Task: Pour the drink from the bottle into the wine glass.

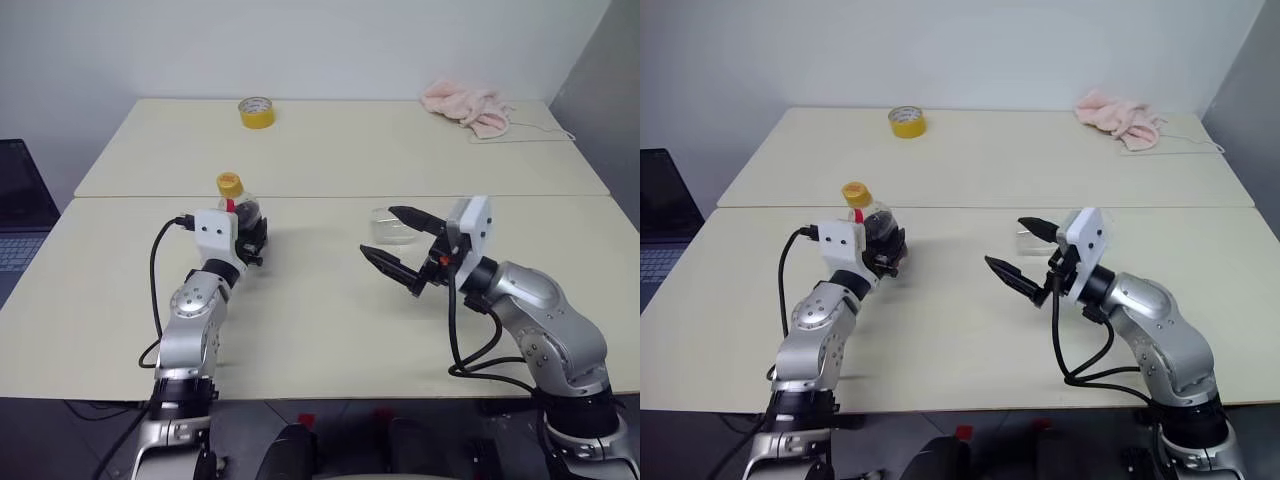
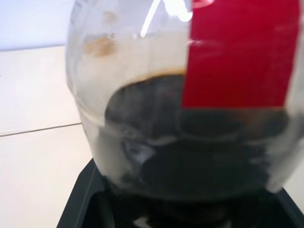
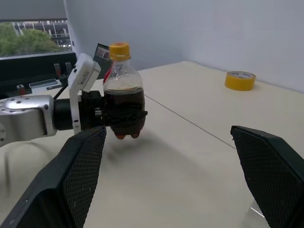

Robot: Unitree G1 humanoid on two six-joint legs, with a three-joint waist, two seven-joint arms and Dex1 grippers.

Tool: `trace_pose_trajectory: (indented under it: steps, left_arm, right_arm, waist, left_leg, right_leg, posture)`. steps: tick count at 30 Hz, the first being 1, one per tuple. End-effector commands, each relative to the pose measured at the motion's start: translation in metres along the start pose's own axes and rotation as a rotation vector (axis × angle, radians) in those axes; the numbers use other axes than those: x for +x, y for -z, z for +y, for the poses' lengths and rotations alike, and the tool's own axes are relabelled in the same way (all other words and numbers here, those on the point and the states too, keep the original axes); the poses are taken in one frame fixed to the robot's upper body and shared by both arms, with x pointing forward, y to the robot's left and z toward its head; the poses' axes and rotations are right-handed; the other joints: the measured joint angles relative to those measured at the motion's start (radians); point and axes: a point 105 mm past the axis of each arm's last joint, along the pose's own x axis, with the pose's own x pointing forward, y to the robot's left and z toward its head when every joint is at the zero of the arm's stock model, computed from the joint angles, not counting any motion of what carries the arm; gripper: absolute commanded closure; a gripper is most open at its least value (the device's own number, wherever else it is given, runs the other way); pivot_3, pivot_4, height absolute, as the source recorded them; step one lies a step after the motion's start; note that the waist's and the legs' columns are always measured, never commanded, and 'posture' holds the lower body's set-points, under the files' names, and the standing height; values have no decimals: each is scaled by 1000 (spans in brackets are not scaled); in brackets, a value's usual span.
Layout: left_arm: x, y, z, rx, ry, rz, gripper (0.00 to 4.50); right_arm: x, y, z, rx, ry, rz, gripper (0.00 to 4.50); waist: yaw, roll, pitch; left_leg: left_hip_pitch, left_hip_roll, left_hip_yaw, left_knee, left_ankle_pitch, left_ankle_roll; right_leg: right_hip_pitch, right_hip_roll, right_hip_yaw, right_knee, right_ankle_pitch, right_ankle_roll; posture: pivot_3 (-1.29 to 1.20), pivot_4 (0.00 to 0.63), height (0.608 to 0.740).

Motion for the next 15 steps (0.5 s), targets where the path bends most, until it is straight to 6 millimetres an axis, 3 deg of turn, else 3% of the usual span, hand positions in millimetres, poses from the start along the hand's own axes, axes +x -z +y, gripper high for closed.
trace_pose_trajectory:
  steps: [1, 6, 15]
  left_arm:
    - [-7, -19, -22, -2, 80, -57, 2452]
    - [-7, -17, -32, 3, 98, -47, 2462]
    - [-5, -19, -45, 124, 156, -61, 2533]
  right_arm:
    - [12, -10, 2, -5, 16, 0, 0]
    - [30, -12, 6, -6, 3, 13, 0]
    - [74, -27, 36, 2, -107, 11, 0]
  waist:
    - [0, 0, 0]
    - [0, 0, 0]
    - [-3, 0, 0]
  left_leg:
    - [0, 0, 0, 0, 0, 0]
    - [0, 0, 1, 0, 0, 0]
    - [-1, 0, 1, -1, 0, 0]
  right_leg:
    - [0, 0, 0, 0, 0, 0]
    - [0, 0, 0, 0, 0, 0]
    - [-2, 0, 0, 0, 0, 0]
  posture:
    - [0, 150, 740]
    - [0, 150, 740]
    - [0, 150, 740]
